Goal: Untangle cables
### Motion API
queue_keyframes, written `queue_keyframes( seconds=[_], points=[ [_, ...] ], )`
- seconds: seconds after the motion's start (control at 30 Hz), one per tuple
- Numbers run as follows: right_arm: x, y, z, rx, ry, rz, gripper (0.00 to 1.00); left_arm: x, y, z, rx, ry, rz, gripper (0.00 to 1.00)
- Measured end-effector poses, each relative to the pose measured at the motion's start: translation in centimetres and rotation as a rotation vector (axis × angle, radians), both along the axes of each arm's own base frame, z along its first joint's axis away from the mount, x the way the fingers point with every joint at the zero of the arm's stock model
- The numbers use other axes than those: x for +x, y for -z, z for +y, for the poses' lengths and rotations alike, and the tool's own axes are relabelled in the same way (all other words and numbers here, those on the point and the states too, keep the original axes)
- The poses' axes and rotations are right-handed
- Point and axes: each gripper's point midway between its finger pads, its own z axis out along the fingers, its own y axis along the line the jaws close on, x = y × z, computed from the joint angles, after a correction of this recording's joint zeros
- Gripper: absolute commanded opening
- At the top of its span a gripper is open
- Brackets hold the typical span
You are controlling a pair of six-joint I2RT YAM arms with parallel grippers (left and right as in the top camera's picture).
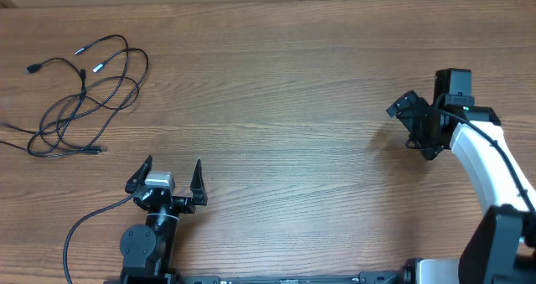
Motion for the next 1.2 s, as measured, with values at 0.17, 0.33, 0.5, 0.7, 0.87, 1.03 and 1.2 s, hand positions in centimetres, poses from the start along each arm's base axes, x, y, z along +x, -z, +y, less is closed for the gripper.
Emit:
queue_keyframes(
  seconds=[0.17,0.33,0.5,0.7,0.87,1.03,1.2],
  points=[
    [0.1,-5.3,0.0,-0.02,0.001,-0.161,1.0,0.0,0.0,0.0,0.0,0.0,0.0,1.0],
    [-0.8,-11.4,0.1,-0.043,0.001,-0.345,1.0,0.0,0.0,0.0,0.0,0.0,0.0,1.0],
    [-2.3,-16.0,0.3,-0.061,0.001,-0.491,1.0,0.0,0.0,0.0,0.0,0.0,0.0,1.0],
    [-4.7,-20.8,0.6,-0.081,0.001,-0.653,1.0,0.0,0.0,0.0,0.0,0.0,0.0,1.0],
    [-6.9,-23.7,0.8,-0.094,0.001,-0.758,1.0,0.0,0.0,0.0,0.0,0.0,0.0,1.0],
    [-9.3,-25.5,1.1,-0.103,0.001,-0.831,1.0,0.0,0.0,0.0,0.0,0.0,0.0,1.0],
    [-10.4,-25.9,1.3,-0.105,0.001,-0.846,1.0,0.0,0.0,0.0,0.0,0.0,0.0,1.0]
  ],
)
